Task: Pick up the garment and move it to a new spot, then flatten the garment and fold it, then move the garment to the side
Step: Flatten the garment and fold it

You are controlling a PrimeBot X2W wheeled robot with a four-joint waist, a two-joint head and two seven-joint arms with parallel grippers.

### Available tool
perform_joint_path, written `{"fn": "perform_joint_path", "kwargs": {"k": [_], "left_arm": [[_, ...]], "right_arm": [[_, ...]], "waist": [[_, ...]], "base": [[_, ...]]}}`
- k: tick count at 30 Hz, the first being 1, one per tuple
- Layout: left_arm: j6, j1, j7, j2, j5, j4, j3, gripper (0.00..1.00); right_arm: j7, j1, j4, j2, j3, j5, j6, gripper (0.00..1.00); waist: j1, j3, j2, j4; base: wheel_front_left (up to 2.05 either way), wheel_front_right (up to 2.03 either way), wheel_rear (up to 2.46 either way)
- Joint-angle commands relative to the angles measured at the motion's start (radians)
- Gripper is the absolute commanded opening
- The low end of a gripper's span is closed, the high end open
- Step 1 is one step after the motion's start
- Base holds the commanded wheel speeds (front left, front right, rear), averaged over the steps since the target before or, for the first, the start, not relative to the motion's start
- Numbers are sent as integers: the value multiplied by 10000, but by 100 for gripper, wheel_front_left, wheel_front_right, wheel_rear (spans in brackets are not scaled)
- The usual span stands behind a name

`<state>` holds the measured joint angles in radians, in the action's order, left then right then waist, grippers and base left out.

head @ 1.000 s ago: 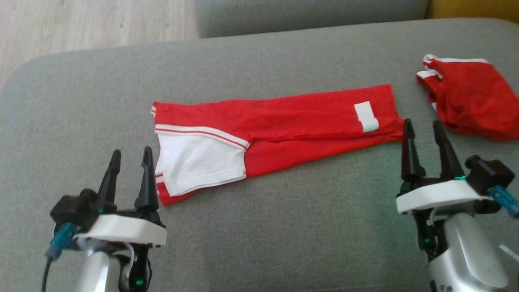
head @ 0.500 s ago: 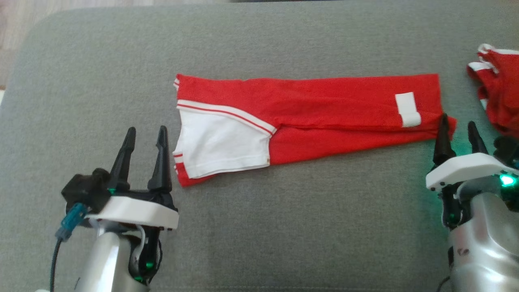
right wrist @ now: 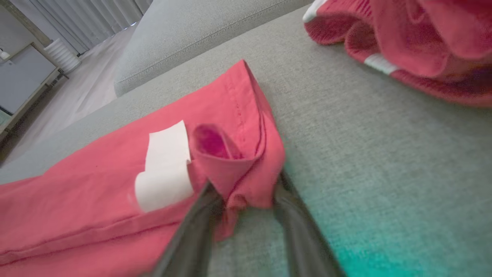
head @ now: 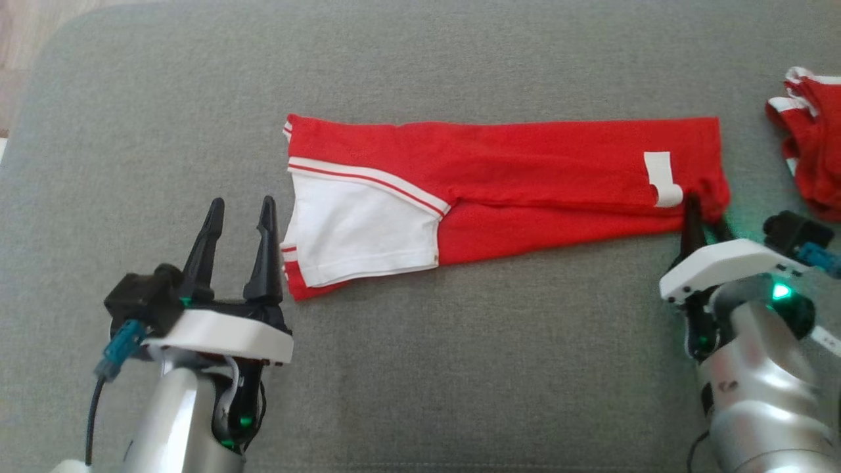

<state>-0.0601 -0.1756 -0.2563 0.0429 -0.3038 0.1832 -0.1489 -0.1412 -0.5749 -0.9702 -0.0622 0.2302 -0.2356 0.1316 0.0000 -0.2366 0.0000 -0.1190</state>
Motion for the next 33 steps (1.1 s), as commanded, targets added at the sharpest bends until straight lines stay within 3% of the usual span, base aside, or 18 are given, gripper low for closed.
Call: {"fn": "perform_joint_path", "kwargs": {"k": [1,5,13,19,26,33], "left_arm": [[22,-316,-55,74,-54,-245,278,100],[15,-259,-55,74,-30,-181,321,100],[-6,-69,-55,74,-107,-94,389,100],[30,188,-55,74,-231,-83,411,100],[60,311,-55,74,-346,-48,283,100],[99,440,-55,74,-401,-41,232,100]], "right_arm": [[-181,-194,-2,119,-456,-168,-9,0],[-772,-285,-271,119,-764,-458,-9,0],[-1143,68,-202,-323,-2,-125,-9,0],[-1191,489,380,-168,235,39,-9,0],[-1198,568,1479,96,-990,-329,-9,0],[-1060,720,2431,116,-3081,-1849,-9,0]], "waist": [[0,64,0,90],[0,274,0,316],[0,770,0,554],[0,1128,0,675],[0,1422,0,545],[0,1649,0,166]], "base": [[0,0,0],[0,0,0],[0,0,0],[0,0,0],[0,0,0],[0,0,0]]}}
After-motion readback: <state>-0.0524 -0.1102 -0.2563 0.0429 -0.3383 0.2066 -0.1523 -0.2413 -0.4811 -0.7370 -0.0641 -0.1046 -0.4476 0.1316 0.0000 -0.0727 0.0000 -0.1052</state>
